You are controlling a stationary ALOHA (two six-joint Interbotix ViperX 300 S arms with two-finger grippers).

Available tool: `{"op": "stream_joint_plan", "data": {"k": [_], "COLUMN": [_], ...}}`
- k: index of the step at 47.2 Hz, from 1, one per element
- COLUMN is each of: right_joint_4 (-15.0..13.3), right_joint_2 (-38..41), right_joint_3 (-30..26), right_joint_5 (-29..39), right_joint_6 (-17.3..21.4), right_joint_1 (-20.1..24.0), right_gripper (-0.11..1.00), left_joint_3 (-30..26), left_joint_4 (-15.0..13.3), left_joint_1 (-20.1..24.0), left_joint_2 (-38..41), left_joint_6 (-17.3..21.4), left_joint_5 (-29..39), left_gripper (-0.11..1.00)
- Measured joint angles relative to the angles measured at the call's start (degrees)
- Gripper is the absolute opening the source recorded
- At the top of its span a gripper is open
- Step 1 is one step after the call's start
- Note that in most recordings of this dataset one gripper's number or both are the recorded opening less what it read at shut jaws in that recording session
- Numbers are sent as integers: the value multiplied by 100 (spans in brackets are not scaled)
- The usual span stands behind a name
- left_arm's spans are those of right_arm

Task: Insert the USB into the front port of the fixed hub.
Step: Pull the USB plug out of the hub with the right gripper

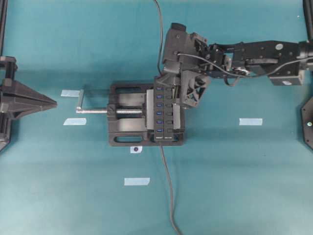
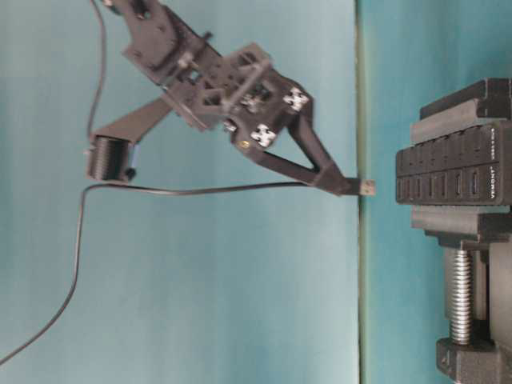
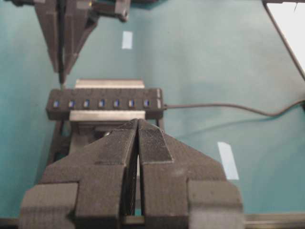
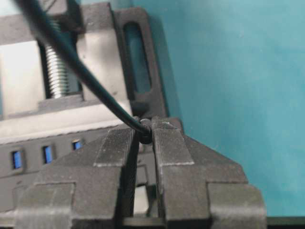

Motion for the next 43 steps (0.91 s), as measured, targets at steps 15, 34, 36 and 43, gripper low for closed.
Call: {"op": "stream_joint_plan", "data": {"k": [15,34,36,43], "right_joint_4": [9,9,0,9], "right_joint_2": [-316,-475,-475,-475], "right_joint_3": [-9,-9,-9,-9], "right_joint_5": [246,457,457,466], "right_joint_6": [299,571,598,606], "right_joint_1": [185,554,562,615], "right_gripper": [5,5,5,5], "left_joint_3": [0,0,0,0], "left_joint_4": [0,0,0,0], "left_joint_1": [0,0,0,0], "left_joint_2": [0,0,0,0], "left_joint_6": [0,-9,-9,-9], "left_joint_5": [0,0,-9,0], "left_gripper": [0,0,0,0]}}
